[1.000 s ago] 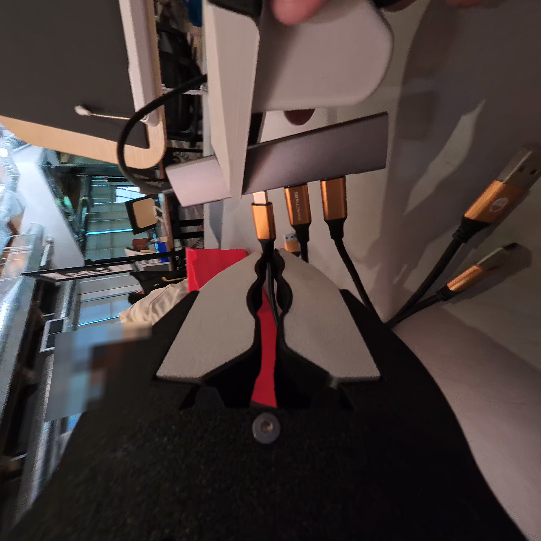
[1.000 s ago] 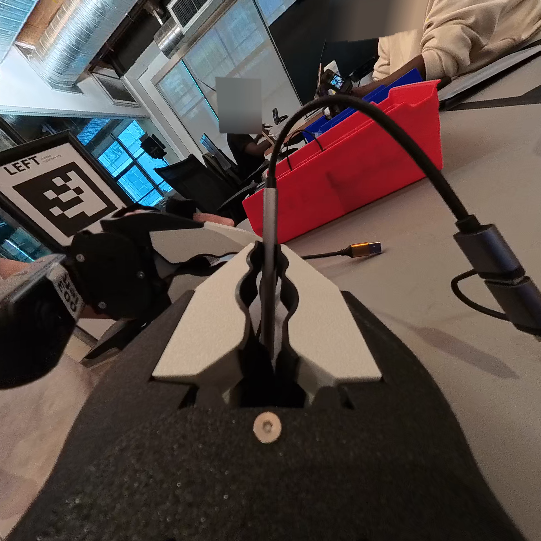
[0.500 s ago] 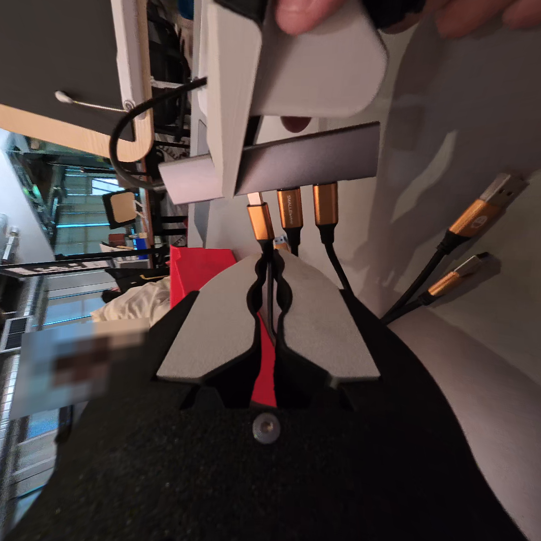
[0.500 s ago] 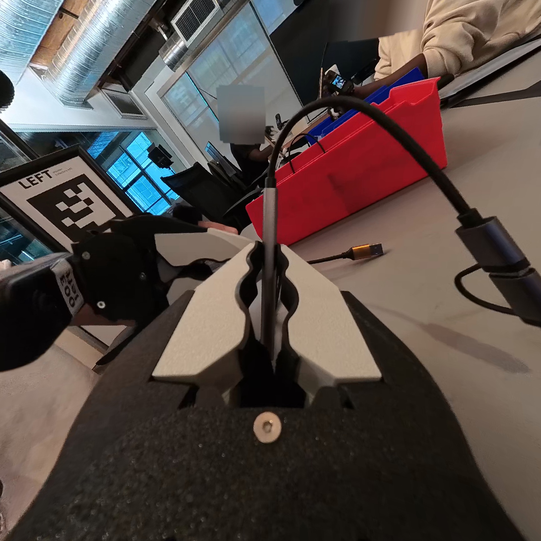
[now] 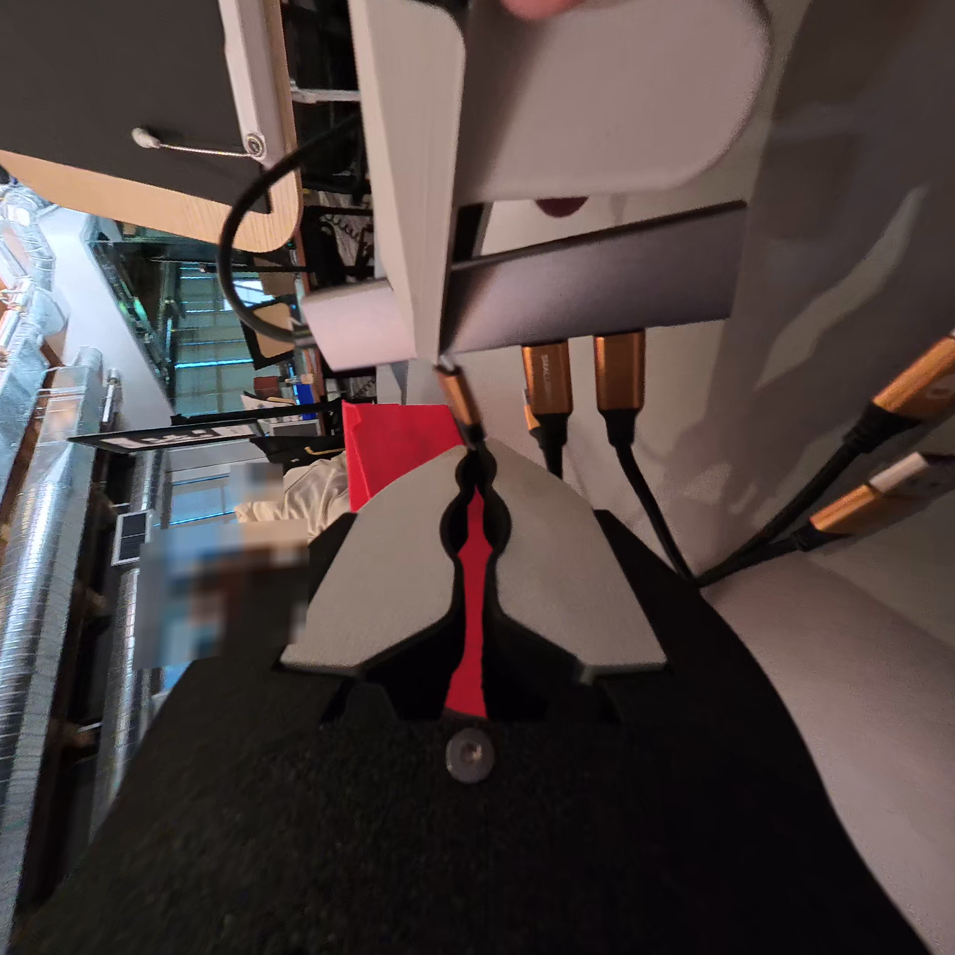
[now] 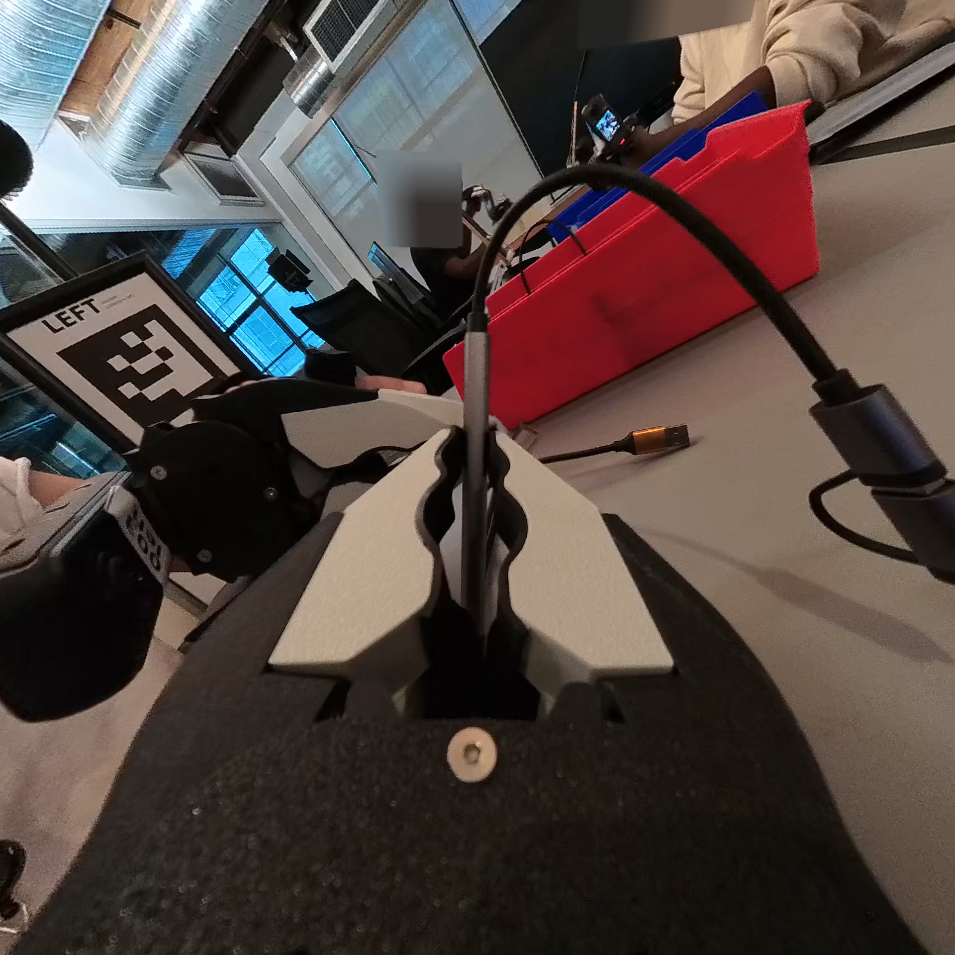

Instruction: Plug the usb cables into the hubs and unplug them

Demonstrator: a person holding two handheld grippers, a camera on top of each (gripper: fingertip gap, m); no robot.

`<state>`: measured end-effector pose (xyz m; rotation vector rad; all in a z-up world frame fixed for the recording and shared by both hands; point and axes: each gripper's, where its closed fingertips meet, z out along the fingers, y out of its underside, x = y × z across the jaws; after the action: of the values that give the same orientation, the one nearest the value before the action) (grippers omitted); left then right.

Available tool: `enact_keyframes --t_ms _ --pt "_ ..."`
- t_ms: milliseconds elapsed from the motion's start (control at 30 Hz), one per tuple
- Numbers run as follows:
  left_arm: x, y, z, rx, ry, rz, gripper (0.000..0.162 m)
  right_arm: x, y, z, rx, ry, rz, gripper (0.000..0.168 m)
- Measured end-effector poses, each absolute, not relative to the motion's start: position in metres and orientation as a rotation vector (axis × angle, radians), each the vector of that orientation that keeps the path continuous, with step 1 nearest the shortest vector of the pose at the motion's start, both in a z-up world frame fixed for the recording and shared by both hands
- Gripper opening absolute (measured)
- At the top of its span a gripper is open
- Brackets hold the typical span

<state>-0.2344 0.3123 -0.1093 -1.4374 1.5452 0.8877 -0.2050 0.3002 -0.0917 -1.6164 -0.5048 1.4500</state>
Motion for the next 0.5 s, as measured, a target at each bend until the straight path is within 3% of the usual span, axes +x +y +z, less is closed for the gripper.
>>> enact_keyframes --t_ms 200,333,500 --pt "-0.228 0.305 -0.112 -1.417 1.602 0.744 0.0 -0.207 0.299 -0.092 -1.621 -0.492 1.45 0.007" --pt "-0.252 0.324 -0.105 -1.61 1.53 0.308 0.0 -0.187 0.306 -0.086 -1.575 -0.466 1.467 0.007" --pt "-0.271 0.329 -0.107 -1.763 1.441 -0.409 0.011 -0.176 0.287 -0.075 -1.466 -0.583 1.628 0.006"
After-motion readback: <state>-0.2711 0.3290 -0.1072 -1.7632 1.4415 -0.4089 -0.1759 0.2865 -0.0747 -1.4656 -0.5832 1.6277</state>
